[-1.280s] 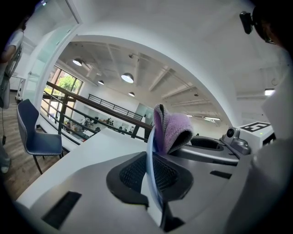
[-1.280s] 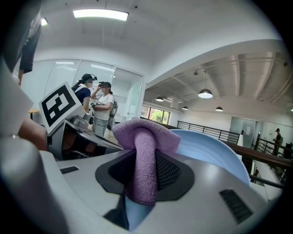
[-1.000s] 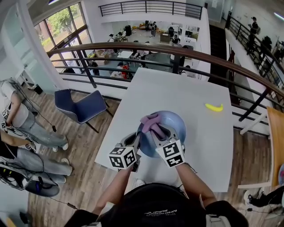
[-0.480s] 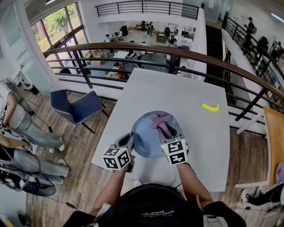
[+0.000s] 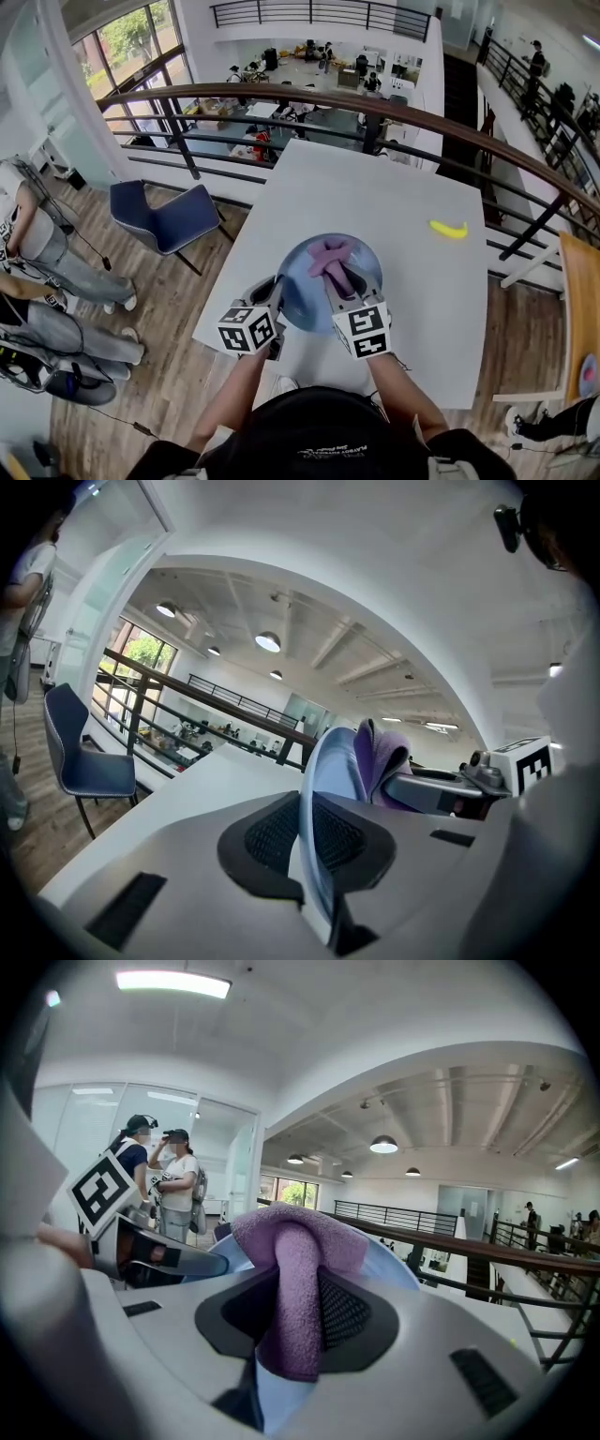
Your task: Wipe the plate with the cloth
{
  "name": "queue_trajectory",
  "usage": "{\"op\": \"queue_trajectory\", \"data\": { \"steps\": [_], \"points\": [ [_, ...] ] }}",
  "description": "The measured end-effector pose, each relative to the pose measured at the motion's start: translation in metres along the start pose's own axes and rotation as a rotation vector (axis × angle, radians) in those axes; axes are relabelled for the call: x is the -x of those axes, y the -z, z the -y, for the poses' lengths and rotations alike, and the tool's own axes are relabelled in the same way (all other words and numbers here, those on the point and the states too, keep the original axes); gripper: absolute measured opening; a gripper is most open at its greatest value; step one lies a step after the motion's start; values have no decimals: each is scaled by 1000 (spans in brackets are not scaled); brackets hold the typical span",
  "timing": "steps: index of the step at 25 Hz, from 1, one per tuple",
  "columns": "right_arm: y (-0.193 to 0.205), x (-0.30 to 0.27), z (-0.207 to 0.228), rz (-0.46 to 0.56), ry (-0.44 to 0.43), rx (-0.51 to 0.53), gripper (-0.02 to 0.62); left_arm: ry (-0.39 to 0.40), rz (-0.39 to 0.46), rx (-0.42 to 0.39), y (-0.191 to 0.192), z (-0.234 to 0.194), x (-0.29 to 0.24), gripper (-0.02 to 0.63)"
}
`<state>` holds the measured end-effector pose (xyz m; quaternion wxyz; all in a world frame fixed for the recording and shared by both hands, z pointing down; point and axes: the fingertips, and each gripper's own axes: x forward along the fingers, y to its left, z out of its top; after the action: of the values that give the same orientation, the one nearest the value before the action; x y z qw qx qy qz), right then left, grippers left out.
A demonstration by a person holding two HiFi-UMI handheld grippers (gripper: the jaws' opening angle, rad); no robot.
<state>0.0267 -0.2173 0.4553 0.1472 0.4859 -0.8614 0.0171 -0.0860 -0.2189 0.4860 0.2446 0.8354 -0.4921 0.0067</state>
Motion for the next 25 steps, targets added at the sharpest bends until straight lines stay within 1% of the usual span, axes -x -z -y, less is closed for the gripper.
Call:
{"op": "queue_trajectory", "data": {
  "steps": [6,8,11,14,18,25],
  "points": [
    [-4,-14,-51,-1,-118,13,114,-1,6,0,-1,-4,-3,31],
    [-5,-17,-66,-13,-156,19,114,-2,6,5,-2,-5,-2,31],
    [5,-18,-78,-45,-197,36,114,-6,11,15,-1,-5,0,31],
    [11,-20,-81,-66,-211,40,114,-8,13,8,-1,-4,1,31],
    [10,-23,-83,-74,-213,47,114,-9,13,5,-3,-6,4,31],
    [11,-21,-70,-80,-181,47,114,-7,18,15,-4,-7,7,31]
  ]
}}
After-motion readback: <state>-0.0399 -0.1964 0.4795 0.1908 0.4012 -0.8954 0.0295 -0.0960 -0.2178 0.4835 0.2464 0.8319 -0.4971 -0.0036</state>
